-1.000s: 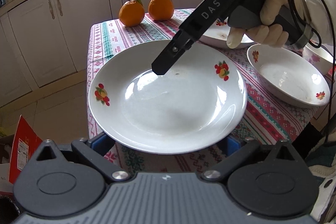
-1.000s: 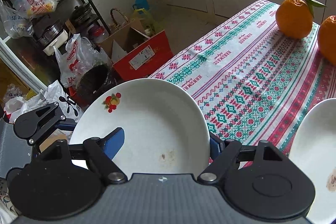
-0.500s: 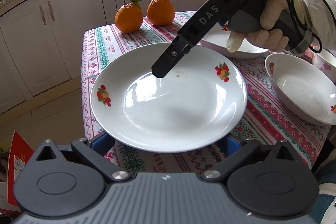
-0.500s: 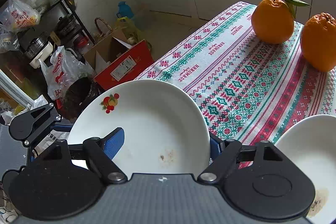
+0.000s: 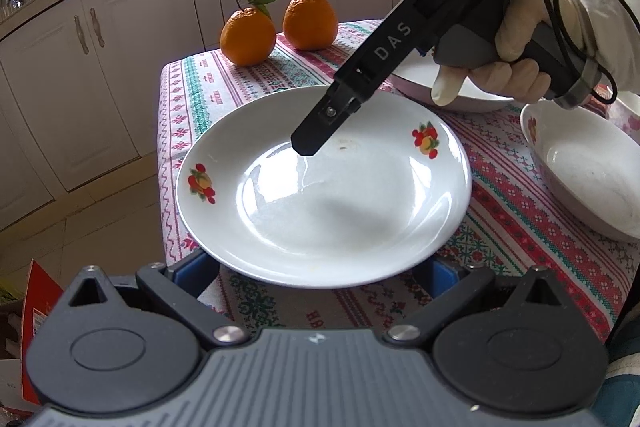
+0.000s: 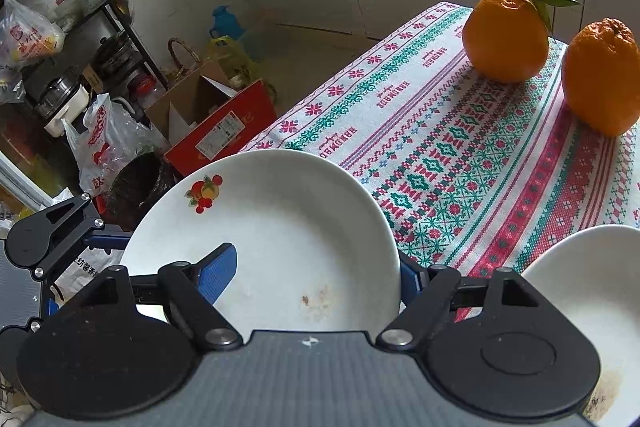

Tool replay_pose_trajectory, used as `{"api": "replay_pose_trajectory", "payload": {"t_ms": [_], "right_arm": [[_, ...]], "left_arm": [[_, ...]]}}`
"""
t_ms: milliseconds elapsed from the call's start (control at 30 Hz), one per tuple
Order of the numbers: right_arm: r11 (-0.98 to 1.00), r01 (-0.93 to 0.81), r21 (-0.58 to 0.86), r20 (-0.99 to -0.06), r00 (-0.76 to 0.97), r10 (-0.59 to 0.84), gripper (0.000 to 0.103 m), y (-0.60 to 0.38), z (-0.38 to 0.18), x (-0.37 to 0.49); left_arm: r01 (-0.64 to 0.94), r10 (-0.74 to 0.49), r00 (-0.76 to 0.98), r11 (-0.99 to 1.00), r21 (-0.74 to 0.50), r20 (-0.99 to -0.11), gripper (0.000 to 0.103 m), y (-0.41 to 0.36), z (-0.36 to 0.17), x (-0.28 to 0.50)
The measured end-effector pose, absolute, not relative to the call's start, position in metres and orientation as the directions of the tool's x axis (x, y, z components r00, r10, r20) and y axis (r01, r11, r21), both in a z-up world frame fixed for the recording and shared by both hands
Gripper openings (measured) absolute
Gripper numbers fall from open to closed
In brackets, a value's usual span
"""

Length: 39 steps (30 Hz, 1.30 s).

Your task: Organize plates and bowls

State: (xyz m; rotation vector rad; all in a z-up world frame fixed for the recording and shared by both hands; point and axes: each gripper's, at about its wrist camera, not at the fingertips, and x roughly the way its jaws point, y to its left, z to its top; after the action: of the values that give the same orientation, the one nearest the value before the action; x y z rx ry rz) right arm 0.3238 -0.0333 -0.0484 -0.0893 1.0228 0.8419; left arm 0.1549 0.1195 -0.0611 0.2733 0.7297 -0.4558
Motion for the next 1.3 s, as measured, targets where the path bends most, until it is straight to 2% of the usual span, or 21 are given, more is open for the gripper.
{"api": "replay_pose_trajectory", "payload": {"t_ms": [300, 700, 833, 1300], "right_arm": [[0.689, -0.67, 0.278, -0.787, 0.252, 0.563, 0.101, -0.027, -0.048, 0.315], [0.742, -0.638, 0.205, -0.771, 0.361, 0.524, 0.103, -0.065, -0.014, 0.269], [0.758, -0.624, 0.189, -0.757, 0.399, 0.517, 0.103, -0.085, -0.004, 0.241], [0.835, -0.522, 0.175, -0.731, 0.499, 0.466, 0.103, -0.158, 0.003, 0.153]], "left_arm": [[0.462, -0.312, 0.657, 0.886, 0.039, -0.686, 0.102, 0.122, -0.061, 0.151], [0.388, -0.288, 0.677, 0.922, -0.004, -0.677, 0.102, 0.126, -0.05, 0.111], [0.39, -0.282, 0.71, 0.921, 0.027, -0.645, 0.102, 0.117, -0.046, 0.095], [0.527, -0.397, 0.634, 0.85, -0.006, -0.664, 0.102, 0.07, -0.042, 0.055]]}}
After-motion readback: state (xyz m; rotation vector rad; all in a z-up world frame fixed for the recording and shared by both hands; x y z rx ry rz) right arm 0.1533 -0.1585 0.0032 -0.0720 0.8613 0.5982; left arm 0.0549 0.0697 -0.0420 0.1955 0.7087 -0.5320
